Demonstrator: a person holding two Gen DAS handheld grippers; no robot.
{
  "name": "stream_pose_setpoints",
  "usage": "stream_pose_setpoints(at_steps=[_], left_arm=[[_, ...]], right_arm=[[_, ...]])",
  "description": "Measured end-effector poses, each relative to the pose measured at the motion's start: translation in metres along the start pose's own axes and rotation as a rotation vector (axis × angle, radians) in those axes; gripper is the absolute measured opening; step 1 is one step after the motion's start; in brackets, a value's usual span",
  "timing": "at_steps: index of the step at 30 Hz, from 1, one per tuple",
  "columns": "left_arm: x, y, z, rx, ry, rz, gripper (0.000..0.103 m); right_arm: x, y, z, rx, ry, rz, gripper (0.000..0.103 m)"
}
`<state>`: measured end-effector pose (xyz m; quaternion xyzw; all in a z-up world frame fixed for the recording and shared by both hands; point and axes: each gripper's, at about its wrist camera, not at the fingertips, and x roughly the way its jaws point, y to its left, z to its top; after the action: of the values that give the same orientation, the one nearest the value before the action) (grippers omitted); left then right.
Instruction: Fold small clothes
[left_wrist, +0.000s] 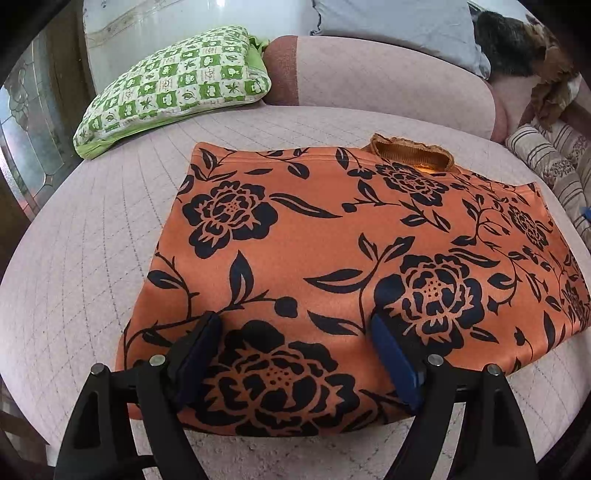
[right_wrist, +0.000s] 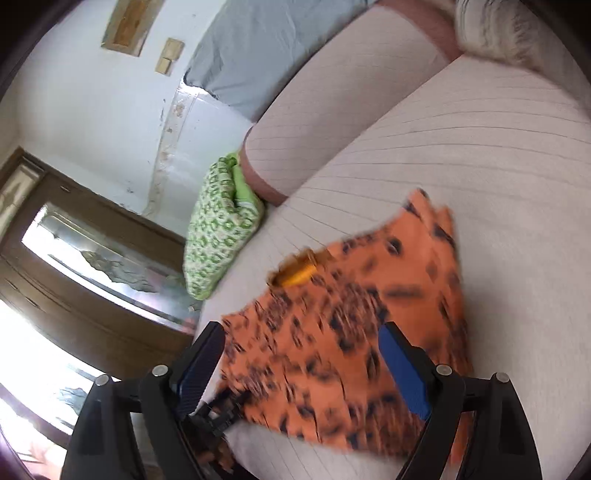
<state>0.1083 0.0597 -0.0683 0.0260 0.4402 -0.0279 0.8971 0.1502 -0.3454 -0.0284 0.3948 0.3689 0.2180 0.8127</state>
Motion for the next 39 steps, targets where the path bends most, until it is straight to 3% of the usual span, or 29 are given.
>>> stream_pose_setpoints(at_steps=[5,7,10,13,14,15,16,18,21,24,26,27,29,30,32,35,37,38,39], left_arm=[[-0.004,0.002,-0.007,0.003,-0.006,-0.01,0.084],[-0.002,0.003,-0.005,0.005,-0.008,-0.014,0.084],[-0.001,0.003,-0.005,0.009,-0.015,-0.015,0.086],[0.001,0.002,-0.006,0.012,-0.026,-0.003,0.089],[0.001,0.001,-0.006,0.011,-0.028,0.001,0.089],[0.001,0.001,-0.006,0.015,-0.029,0.003,0.09],[0.001,0.001,-0.006,0.019,-0.026,0.003,0.09],[-0.004,0.004,-0.004,0.007,-0.012,-0.006,0.089],[-0.019,0.014,0.0,-0.043,-0.028,-0.017,0.089],[-0.04,0.03,0.0,-0.097,-0.093,-0.002,0.089],[-0.043,0.042,-0.003,-0.131,-0.099,0.037,0.089],[-0.039,0.047,-0.004,-0.145,-0.076,0.063,0.089],[-0.014,0.062,-0.01,-0.181,0.073,0.087,0.089],[-0.008,0.07,-0.014,-0.216,0.105,0.058,0.089],[-0.022,0.082,-0.014,-0.288,0.065,0.027,0.088],[-0.05,0.084,-0.013,-0.272,-0.064,0.027,0.088],[-0.04,0.078,-0.016,-0.207,-0.009,0.066,0.088],[-0.022,0.078,-0.023,-0.188,0.083,0.073,0.086],[-0.013,0.085,-0.027,-0.221,0.112,0.052,0.086]], right_arm=[[0.066,-0.057,0.066,0.199,0.058,0.014,0.087],[0.082,-0.088,0.074,0.243,0.058,-0.084,0.086],[0.072,-0.102,0.069,0.334,-0.021,0.002,0.086],[0.054,-0.074,0.057,0.236,-0.02,0.078,0.086],[0.055,-0.068,0.053,0.178,0.004,0.037,0.086],[0.061,-0.071,0.049,0.146,0.055,-0.077,0.086],[0.063,-0.08,0.045,0.179,0.076,-0.111,0.082],[0.045,-0.084,0.037,0.258,0.021,-0.064,0.084],[0.017,-0.055,0.016,0.216,-0.013,0.004,0.084],[-0.003,-0.024,-0.029,0.148,0.032,0.058,0.085],[-0.011,-0.019,-0.06,0.133,0.056,0.05,0.086],[-0.011,-0.025,-0.076,0.142,0.066,0.017,0.086],[-0.003,-0.048,-0.096,0.201,0.085,-0.075,0.085],[0.002,-0.055,-0.101,0.241,0.068,-0.053,0.085],[-0.011,-0.051,-0.095,0.257,0.026,-0.027,0.085],[-0.02,-0.044,-0.098,0.184,-0.021,-0.072,0.087],[-0.017,-0.056,-0.098,0.251,0.008,-0.042,0.087],[-0.019,-0.06,-0.097,0.262,0.004,-0.037,0.087],[-0.023,-0.063,-0.098,0.267,0.001,-0.029,0.087]])
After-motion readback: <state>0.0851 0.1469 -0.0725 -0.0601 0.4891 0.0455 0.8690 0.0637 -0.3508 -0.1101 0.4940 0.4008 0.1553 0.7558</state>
